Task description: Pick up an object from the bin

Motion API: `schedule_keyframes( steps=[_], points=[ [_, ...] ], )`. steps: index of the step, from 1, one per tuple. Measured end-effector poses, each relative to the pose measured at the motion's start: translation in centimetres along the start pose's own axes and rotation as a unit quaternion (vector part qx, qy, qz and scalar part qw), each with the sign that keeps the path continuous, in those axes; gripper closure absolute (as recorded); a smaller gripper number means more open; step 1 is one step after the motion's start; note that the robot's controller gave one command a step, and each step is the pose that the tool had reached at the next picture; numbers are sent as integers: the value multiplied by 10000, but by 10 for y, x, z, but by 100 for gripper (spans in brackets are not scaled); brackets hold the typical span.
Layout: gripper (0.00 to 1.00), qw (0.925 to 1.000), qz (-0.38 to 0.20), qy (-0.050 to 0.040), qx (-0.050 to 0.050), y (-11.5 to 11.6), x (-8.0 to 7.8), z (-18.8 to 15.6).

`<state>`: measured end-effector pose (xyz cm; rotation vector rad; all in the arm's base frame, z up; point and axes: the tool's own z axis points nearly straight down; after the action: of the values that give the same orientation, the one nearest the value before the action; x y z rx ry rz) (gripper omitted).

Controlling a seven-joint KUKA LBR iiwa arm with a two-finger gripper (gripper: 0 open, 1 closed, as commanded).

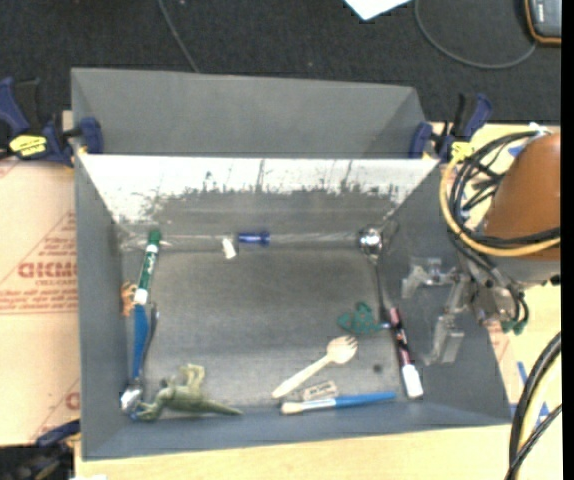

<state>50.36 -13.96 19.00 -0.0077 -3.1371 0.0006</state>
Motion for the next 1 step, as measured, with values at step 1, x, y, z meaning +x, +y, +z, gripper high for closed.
schedule_keyframes(
  steps=[1],
  points=[
    [0,10000,-29,-38,10,1,-2,-5]
  ],
)
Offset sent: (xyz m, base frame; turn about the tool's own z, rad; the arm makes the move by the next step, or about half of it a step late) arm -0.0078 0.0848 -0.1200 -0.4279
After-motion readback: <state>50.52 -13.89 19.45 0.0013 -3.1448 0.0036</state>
